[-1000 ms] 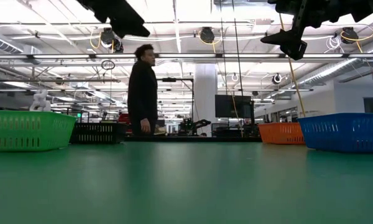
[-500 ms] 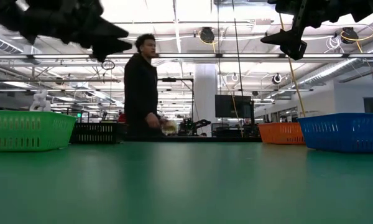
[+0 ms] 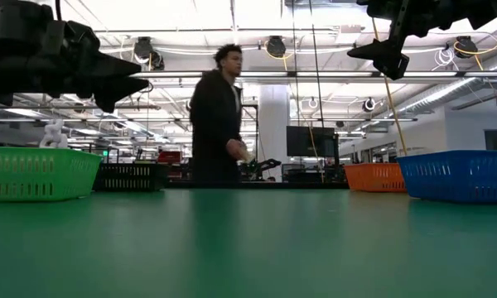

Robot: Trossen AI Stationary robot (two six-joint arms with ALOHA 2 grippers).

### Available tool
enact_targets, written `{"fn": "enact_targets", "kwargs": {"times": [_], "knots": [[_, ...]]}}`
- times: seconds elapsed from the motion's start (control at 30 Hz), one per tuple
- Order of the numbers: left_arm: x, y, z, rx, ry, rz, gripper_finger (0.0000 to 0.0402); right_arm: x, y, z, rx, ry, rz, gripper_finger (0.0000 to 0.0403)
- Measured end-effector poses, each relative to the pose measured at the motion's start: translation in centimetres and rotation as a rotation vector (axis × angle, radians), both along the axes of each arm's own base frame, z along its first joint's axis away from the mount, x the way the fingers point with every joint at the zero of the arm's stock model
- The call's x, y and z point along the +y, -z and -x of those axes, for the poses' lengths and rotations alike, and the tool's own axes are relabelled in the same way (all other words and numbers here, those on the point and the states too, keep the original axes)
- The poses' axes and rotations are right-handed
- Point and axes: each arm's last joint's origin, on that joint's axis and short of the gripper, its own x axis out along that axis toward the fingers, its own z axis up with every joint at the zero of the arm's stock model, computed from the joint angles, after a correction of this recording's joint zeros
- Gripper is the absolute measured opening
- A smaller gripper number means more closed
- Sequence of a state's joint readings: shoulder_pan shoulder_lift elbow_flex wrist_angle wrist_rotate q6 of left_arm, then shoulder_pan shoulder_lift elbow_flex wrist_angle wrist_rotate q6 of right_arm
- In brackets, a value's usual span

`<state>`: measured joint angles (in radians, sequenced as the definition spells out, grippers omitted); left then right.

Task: Sort & place blocks by color
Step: Return to Home Position

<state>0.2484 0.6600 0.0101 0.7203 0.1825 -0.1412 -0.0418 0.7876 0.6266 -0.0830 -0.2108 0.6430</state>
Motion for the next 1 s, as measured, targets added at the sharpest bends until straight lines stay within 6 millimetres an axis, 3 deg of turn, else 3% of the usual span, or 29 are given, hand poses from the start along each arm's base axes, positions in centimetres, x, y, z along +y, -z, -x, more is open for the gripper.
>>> {"fn": "enact_targets", "kwargs": {"times": [1.0], "knots": [[0.00,0.74,-0.02,0.073,-0.001,0.016,0.0214,0.00,0.00,0.00,0.000,0.000,0.000,0.0325]]}}
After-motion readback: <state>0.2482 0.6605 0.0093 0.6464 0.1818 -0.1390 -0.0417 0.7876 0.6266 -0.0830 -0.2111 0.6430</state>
